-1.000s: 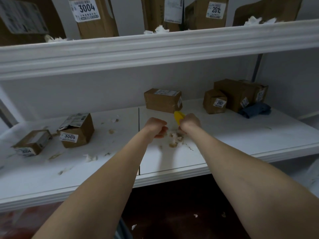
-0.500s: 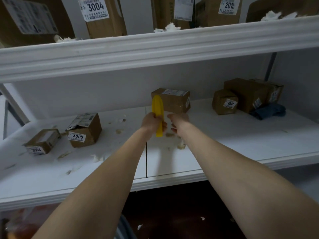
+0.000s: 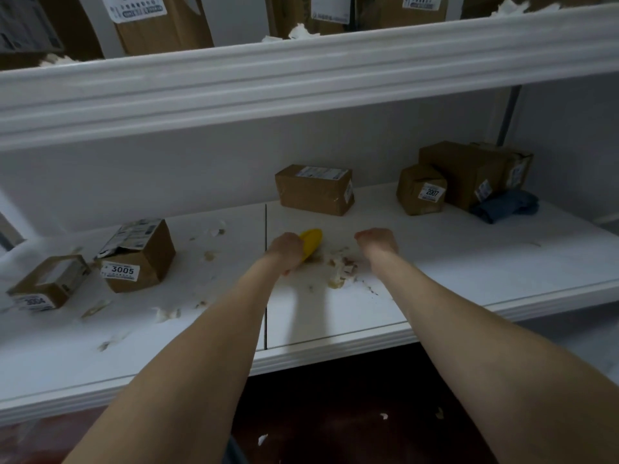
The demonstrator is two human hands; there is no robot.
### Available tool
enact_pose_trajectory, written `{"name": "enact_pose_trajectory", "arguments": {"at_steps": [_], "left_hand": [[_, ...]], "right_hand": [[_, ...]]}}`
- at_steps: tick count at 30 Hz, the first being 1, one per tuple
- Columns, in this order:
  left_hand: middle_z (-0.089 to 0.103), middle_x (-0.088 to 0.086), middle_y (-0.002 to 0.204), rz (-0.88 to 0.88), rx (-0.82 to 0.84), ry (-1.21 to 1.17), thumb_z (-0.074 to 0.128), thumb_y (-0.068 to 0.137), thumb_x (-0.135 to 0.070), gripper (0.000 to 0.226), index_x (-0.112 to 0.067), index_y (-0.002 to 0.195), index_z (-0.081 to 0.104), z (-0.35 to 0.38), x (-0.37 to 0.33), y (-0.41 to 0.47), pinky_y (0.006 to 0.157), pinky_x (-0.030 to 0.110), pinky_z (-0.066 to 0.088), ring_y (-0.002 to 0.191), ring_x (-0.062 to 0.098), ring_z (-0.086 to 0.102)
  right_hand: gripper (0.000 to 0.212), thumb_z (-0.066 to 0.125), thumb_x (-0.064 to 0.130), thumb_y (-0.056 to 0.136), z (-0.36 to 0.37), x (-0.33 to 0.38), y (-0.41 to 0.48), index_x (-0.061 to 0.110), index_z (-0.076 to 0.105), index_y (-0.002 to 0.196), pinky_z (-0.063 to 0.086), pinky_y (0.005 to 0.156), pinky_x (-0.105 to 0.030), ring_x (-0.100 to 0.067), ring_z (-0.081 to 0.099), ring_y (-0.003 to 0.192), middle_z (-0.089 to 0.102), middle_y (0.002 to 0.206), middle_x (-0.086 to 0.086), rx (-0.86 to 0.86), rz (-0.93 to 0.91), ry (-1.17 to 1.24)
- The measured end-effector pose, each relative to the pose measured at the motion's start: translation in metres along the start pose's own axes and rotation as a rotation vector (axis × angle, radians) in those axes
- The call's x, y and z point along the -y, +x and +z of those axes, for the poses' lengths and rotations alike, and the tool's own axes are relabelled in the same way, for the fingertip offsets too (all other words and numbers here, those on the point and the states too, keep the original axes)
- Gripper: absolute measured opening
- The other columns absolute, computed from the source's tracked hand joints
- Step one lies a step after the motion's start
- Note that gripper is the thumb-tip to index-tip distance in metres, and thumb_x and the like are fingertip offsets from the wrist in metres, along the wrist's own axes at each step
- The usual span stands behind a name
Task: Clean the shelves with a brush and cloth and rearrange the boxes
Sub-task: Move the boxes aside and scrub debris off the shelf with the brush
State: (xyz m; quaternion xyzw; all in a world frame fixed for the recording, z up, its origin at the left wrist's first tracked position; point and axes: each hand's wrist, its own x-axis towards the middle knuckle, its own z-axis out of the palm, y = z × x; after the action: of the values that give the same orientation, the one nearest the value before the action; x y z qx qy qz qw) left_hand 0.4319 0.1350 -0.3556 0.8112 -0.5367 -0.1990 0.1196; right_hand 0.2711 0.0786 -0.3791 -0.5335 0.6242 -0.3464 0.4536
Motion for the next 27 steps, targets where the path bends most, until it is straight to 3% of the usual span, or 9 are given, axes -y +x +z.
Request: {"name": "enact_pose_trajectory", "arguments": {"at_steps": [3, 5, 7, 9, 14, 18, 21, 25, 27], "left_hand": [[0.048, 0.011, 0.062, 0.077, 0.076, -0.224, 0.037, 0.101, -0.018, 0.035, -0.013, 0.068, 0.045, -0.005, -0.008, 0.002, 0.042, 0.020, 0.031, 0.039, 0.014, 0.039], [0.046, 0.008, 0.060, 0.084, 0.000, -0.231, 0.036, 0.102, -0.018, 0.035, -0.013, 0.067, 0.043, -0.010, -0.004, 0.011, 0.044, 0.022, 0.032, 0.039, 0.017, 0.043], [0.059, 0.013, 0.078, 0.062, -0.185, -0.133, 0.036, 0.100, -0.013, 0.026, -0.005, 0.085, 0.056, -0.012, 0.004, 0.022, 0.055, 0.030, 0.045, 0.068, 0.029, 0.063], [0.064, 0.019, 0.099, 0.016, -0.271, -0.035, 0.037, 0.100, -0.015, 0.028, 0.003, 0.102, 0.058, -0.012, 0.012, 0.033, 0.067, 0.035, 0.046, 0.093, 0.036, 0.064], [0.061, 0.023, 0.116, -0.033, -0.236, 0.051, 0.034, 0.101, -0.028, 0.040, 0.004, 0.111, 0.057, -0.005, 0.024, 0.062, 0.075, 0.034, 0.040, 0.106, 0.036, 0.059], [0.049, 0.012, 0.140, 0.033, -0.092, 0.005, 0.030, 0.095, -0.059, 0.064, -0.015, 0.140, 0.043, 0.007, 0.021, 0.060, 0.103, 0.039, 0.040, 0.123, 0.032, 0.051], [0.053, 0.018, 0.132, 0.127, -0.061, 0.132, 0.028, 0.101, -0.038, 0.049, -0.006, 0.133, 0.047, 0.015, 0.014, 0.046, 0.091, 0.038, 0.044, 0.114, 0.035, 0.055], [0.053, 0.012, 0.079, 0.236, 0.064, -0.060, 0.028, 0.102, -0.027, 0.034, -0.007, 0.100, 0.056, 0.006, 0.009, 0.027, 0.044, 0.021, 0.036, 0.053, 0.019, 0.048], [0.053, 0.008, 0.075, 0.252, 0.007, -0.144, 0.031, 0.102, -0.026, 0.034, -0.005, 0.104, 0.058, -0.002, 0.009, 0.025, 0.042, 0.020, 0.033, 0.050, 0.016, 0.044]], "right_hand": [[0.030, 0.048, 0.018, 0.097, 0.005, 0.003, 0.002, 0.001, 0.064, 0.115, 0.047, 0.085, -0.028, -0.030, 0.058, 0.114, 0.062, 0.123, -0.015, -0.021, -0.015, -0.099], [0.029, 0.050, 0.020, 0.097, 0.006, 0.006, 0.004, 0.002, 0.068, 0.110, 0.044, 0.077, -0.026, -0.030, 0.061, 0.107, 0.065, 0.118, -0.015, -0.063, -0.035, -0.132], [0.027, 0.050, 0.020, 0.096, 0.008, 0.005, 0.009, 0.005, 0.070, 0.106, 0.043, 0.074, -0.024, -0.029, 0.063, 0.103, 0.067, 0.115, -0.013, -0.069, -0.070, -0.130], [0.027, 0.048, 0.020, 0.097, 0.010, 0.004, 0.011, 0.006, 0.070, 0.107, 0.042, 0.072, -0.023, -0.027, 0.063, 0.101, 0.068, 0.114, -0.011, -0.071, -0.081, -0.148], [0.030, 0.045, 0.022, 0.099, 0.016, 0.003, 0.018, 0.008, 0.068, 0.112, 0.042, 0.070, -0.023, -0.028, 0.063, 0.102, 0.066, 0.116, -0.011, -0.070, -0.084, -0.213], [0.031, 0.041, 0.017, 0.100, 0.015, 0.000, 0.020, 0.012, 0.067, 0.116, 0.041, 0.072, -0.022, -0.026, 0.062, 0.106, 0.065, 0.121, -0.008, -0.074, -0.096, -0.219], [0.031, 0.042, 0.019, 0.100, 0.014, 0.000, 0.018, 0.012, 0.066, 0.118, 0.040, 0.076, -0.023, -0.026, 0.060, 0.110, 0.063, 0.124, -0.008, -0.085, -0.100, -0.229], [0.031, 0.043, 0.018, 0.098, 0.017, 0.004, 0.010, 0.014, 0.068, 0.116, 0.043, 0.077, -0.025, -0.028, 0.061, 0.108, 0.064, 0.123, -0.008, -0.059, -0.120, -0.243], [0.030, 0.045, 0.019, 0.097, 0.018, 0.006, 0.007, 0.013, 0.069, 0.114, 0.047, 0.081, -0.028, -0.029, 0.062, 0.107, 0.065, 0.122, -0.009, -0.069, -0.131, -0.221]]}}
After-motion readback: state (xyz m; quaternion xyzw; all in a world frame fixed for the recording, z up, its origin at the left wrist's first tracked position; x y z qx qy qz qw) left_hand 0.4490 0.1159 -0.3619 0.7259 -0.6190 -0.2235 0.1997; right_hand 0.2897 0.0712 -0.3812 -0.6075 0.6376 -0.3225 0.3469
